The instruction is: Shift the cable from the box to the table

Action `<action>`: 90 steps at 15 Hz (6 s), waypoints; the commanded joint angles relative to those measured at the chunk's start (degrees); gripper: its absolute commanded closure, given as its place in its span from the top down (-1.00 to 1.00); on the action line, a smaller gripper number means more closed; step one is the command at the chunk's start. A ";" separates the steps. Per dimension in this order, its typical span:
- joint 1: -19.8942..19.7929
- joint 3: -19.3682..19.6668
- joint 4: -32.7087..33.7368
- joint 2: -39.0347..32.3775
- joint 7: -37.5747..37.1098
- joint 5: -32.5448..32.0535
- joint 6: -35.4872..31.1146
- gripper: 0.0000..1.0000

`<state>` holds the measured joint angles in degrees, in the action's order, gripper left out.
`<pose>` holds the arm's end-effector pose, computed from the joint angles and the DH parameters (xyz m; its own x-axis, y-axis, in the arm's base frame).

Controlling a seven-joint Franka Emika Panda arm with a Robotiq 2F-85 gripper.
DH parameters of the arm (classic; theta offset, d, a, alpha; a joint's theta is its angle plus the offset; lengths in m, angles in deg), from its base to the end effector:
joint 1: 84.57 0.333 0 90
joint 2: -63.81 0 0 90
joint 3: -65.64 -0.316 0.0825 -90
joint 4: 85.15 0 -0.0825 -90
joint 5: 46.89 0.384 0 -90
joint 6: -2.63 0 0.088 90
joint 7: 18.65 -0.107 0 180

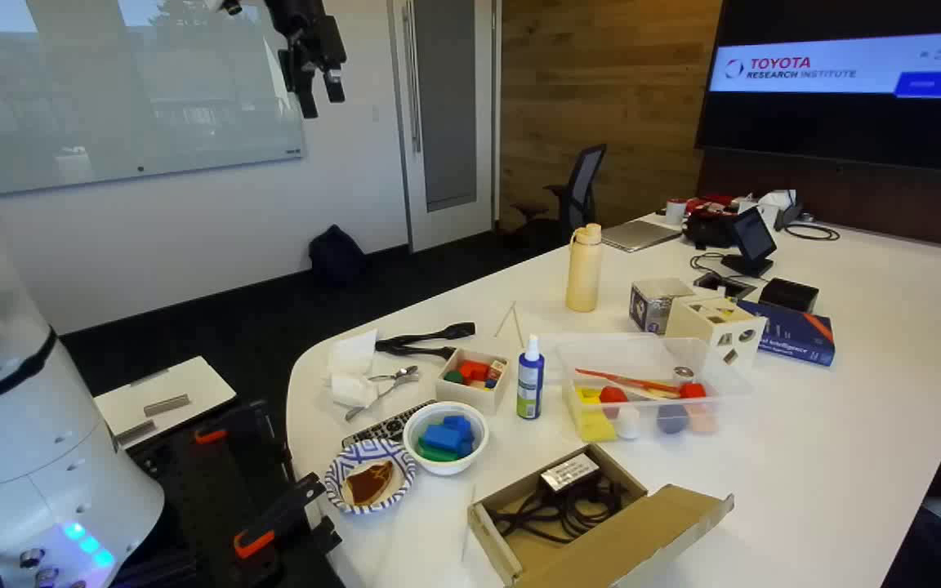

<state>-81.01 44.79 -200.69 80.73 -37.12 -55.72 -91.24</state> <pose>0.4203 0.1926 0.5625 0.9949 0.0997 -0.0170 0.1005 -0.9570 0.2723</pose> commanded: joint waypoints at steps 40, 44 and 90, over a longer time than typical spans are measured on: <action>-19.32 29.44 11.56 -54.92 7.67 31.87 -54.20 1.00; -19.54 30.86 19.05 -63.50 -1.28 32.11 -53.19 1.00; -14.66 37.47 20.38 -81.00 -43.74 31.58 -59.71 1.00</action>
<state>-97.61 80.65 -181.85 2.42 -77.59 -22.71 -149.72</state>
